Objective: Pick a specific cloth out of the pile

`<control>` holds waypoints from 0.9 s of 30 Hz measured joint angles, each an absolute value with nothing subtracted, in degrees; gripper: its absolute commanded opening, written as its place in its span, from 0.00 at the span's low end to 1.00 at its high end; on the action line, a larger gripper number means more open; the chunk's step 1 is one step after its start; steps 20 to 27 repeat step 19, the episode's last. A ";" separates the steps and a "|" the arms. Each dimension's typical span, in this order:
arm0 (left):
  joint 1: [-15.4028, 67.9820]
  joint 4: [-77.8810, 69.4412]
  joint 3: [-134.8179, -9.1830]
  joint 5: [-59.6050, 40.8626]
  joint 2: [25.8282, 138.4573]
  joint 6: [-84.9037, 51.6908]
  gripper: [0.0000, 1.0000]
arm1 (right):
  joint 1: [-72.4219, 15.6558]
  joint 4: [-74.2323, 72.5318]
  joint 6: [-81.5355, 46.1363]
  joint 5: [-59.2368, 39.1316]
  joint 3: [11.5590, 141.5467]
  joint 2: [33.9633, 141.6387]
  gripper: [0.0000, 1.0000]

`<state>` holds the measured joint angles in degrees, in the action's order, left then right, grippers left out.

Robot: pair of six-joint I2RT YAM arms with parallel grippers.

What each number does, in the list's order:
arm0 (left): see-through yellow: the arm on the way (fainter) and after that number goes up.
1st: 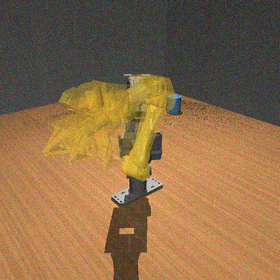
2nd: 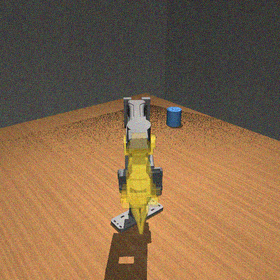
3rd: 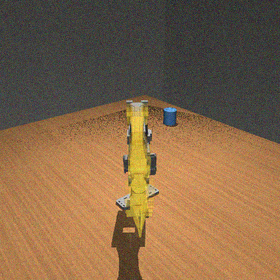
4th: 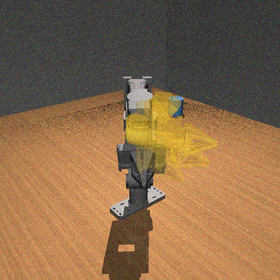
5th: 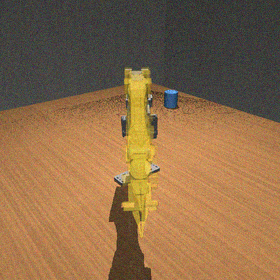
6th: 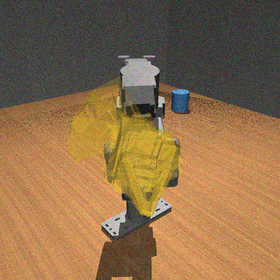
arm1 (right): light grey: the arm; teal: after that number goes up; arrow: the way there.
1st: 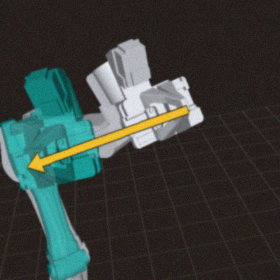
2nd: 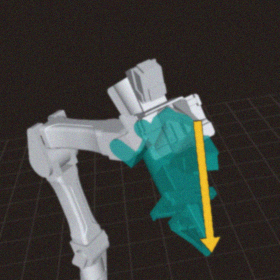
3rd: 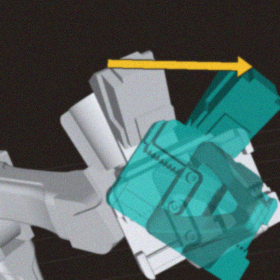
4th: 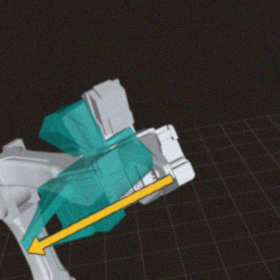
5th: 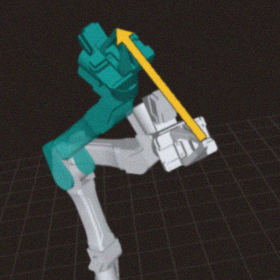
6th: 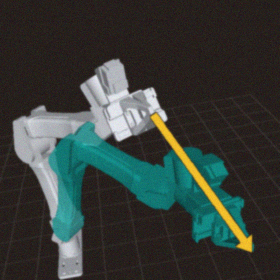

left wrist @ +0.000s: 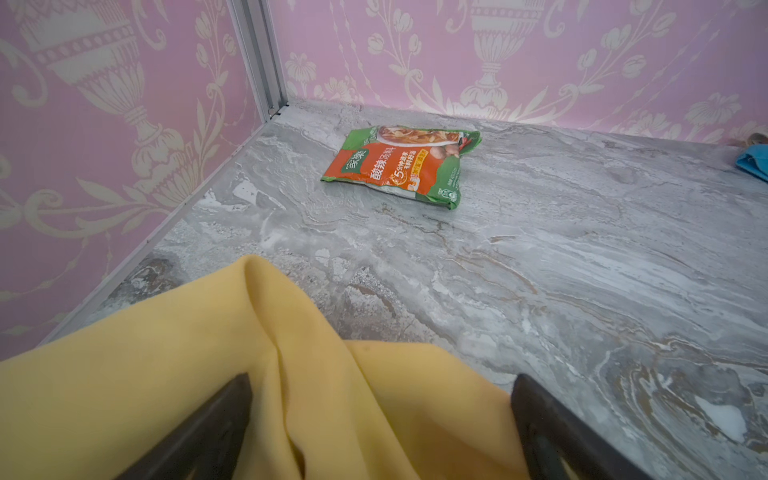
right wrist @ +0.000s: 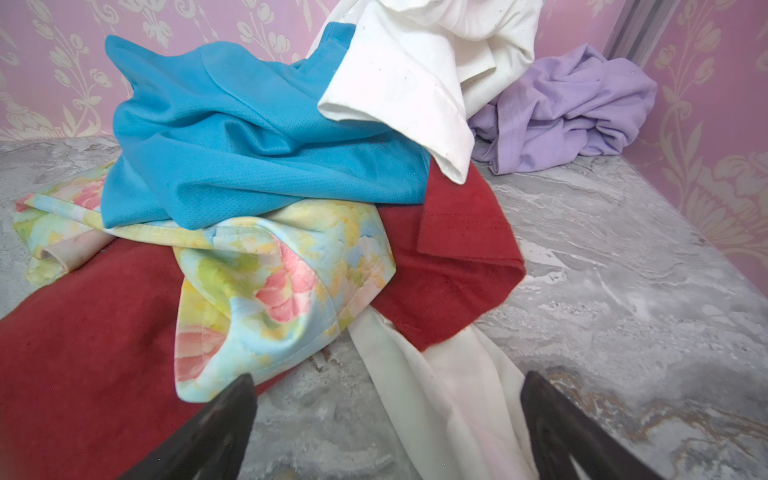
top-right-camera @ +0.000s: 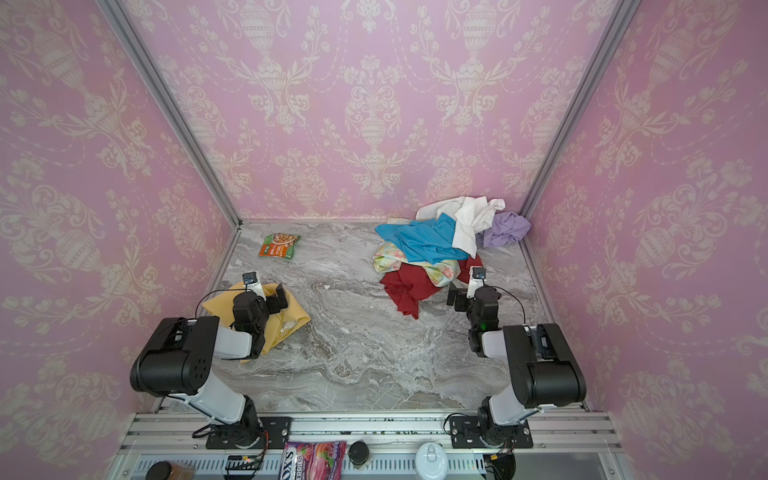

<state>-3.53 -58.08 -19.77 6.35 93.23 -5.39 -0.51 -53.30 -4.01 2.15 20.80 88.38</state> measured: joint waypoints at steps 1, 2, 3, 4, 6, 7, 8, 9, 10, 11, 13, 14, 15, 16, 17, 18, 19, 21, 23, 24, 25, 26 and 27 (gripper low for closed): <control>-3.53 -58.26 -19.77 6.35 93.23 -5.30 0.99 | -0.51 -53.32 -4.01 2.17 20.80 88.38 1.00; -3.49 -58.35 -19.77 6.35 93.23 -5.19 0.99 | -0.54 -53.32 -4.01 2.17 20.80 88.38 1.00; -3.46 -58.48 -19.77 6.37 93.23 -5.15 0.99 | -0.54 -53.32 -4.01 2.17 20.80 88.38 1.00; -3.46 -58.67 -19.77 6.35 93.23 -5.10 0.99 | -0.54 -53.32 -4.01 2.17 20.80 88.38 1.00; -3.46 -58.92 -19.77 6.37 93.25 -4.95 0.99 | -0.54 -53.32 -4.01 2.17 20.80 88.38 1.00; -3.44 -58.96 -19.77 6.37 93.25 -4.93 0.99 | -0.54 -53.32 -4.01 2.17 20.80 88.38 1.00; -3.29 -59.05 -19.77 6.37 93.25 -4.93 0.99 | -0.54 -53.32 -3.99 2.17 20.80 88.38 1.00; -3.22 -59.09 -19.77 6.39 93.25 -4.91 0.99 | -0.54 -53.32 -3.99 2.17 20.80 88.38 1.00; -3.16 -59.11 -19.77 6.39 93.25 -4.91 0.99 | -0.54 -53.34 -3.99 2.17 20.80 88.38 1.00; -3.16 -59.09 -19.77 6.37 93.25 -4.89 0.99 | -0.51 -53.32 -3.99 2.17 20.80 88.38 1.00; -3.16 -59.11 -19.77 6.37 93.25 -4.80 0.99 | -0.51 -53.32 -3.99 2.15 20.80 88.38 1.00; -3.16 -59.11 -19.77 6.37 93.25 -4.78 0.99 | -0.51 -53.30 -4.01 2.13 20.80 88.38 1.00; -3.16 -59.11 -19.77 6.37 93.25 -4.75 0.99 | -0.51 -53.30 -4.01 1.98 20.80 88.38 1.00; -3.16 -59.11 -19.77 6.37 93.25 -4.75 0.99 | -0.51 -53.30 -4.01 1.91 20.80 88.38 1.00; -3.16 -59.11 -19.77 6.37 93.25 -4.73 0.99 | -0.51 -53.30 -4.01 1.89 20.80 88.38 1.00; -3.16 -59.11 -19.77 6.37 93.25 -4.73 0.99 | -0.51 -53.30 -4.01 1.89 20.80 88.38 1.00; -3.16 -59.11 -19.77 6.37 93.25 -4.73 0.99 | -0.51 -53.32 -4.01 1.89 20.80 88.38 1.00; -3.16 -59.11 -19.77 6.37 93.25 -4.73 0.99 | -0.51 -53.32 -4.01 1.89 20.80 88.38 1.00; -3.16 -59.11 -19.77 6.37 93.25 -4.73 0.99 | -0.51 -53.32 -4.01 1.89 20.80 88.38 1.00; -3.16 -59.11 -19.77 6.37 93.25 -4.73 0.99 | -0.51 -53.32 -4.01 1.89 20.80 88.38 1.00; -3.16 -59.11 -19.77 6.37 93.25 -4.73 0.99 | -0.51 -53.32 -4.01 1.89 20.80 88.38 1.00; -3.16 -59.11 -19.77 6.37 93.25 -4.73 0.99 | -0.51 -53.32 -4.01 1.89 20.80 88.38 1.00; -3.16 -59.11 -19.77 6.37 93.25 -4.73 0.99 | -0.51 -53.32 -4.01 1.89 20.80 88.38 1.00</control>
